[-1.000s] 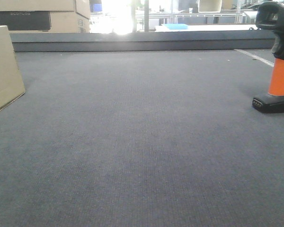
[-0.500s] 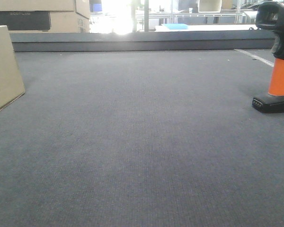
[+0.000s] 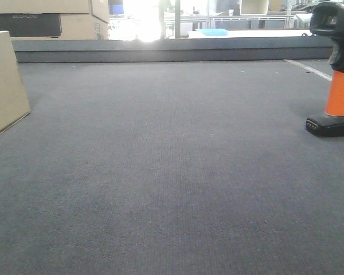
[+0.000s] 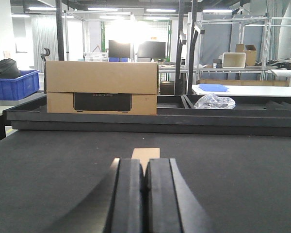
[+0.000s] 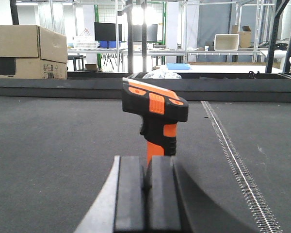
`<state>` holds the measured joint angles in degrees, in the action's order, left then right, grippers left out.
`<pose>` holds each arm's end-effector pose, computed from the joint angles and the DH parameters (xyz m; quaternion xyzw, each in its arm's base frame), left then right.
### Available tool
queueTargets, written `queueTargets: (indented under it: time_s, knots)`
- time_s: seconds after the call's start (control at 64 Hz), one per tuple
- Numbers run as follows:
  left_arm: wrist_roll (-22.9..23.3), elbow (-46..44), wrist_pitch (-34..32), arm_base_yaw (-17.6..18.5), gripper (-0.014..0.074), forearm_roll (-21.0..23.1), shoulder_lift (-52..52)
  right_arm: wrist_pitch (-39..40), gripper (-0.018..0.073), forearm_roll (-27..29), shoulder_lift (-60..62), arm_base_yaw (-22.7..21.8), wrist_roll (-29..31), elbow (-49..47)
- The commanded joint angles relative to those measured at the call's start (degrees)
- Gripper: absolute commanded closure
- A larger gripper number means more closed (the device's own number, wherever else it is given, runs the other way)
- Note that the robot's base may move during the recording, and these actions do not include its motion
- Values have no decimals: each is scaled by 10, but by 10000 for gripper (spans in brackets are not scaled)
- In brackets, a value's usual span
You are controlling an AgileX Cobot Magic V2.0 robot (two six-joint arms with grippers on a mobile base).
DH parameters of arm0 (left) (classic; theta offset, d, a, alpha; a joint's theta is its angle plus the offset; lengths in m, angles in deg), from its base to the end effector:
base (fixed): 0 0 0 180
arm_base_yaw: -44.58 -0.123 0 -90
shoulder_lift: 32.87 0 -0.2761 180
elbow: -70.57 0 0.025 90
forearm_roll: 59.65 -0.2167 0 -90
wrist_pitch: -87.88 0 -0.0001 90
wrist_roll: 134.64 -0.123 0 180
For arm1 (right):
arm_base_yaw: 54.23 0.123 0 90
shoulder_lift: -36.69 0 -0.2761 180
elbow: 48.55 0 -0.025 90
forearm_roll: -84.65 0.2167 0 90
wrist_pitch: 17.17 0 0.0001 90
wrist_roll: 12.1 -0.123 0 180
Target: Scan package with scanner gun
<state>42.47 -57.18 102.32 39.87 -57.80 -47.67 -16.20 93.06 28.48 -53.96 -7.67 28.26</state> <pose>0.0444 0.0027 0.3192 -0.0175 0.6524 0.0358 0.7568 0.0628 0.0000 0.2188 0.0226 0.6691 0.0267 0.7423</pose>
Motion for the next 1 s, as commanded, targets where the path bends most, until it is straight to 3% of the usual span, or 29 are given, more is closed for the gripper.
queueTargets:
  time_s: [0.0, 0.109, 0.156, 0.234, 0.406, 0.625, 0.985]
  knots:
    - [4, 2, -8, 0, 707, 0, 3, 7, 721, 0, 2, -3, 2, 1]
    - [4, 2, -8, 0, 707, -2, 3, 7, 721, 0, 2, -3, 2, 1]
    - [4, 3, -4, -3, 707, -29, 4, 7, 721, 0, 2, -3, 2, 1]
    - [4, 22, -18, -3, 707, -36, 11, 7, 721, 0, 2, -3, 2, 1]
    - [4, 140, -127, 4, 707, -32, 43, 7, 721, 0, 2, -3, 2, 1]
    - [4, 229, -125, 45, 707, -18, 68, 7, 721, 0, 2, -3, 2, 1]
    - [4, 247, -129, 45, 707, -9, 68, 7, 721, 0, 2, -3, 2, 1]
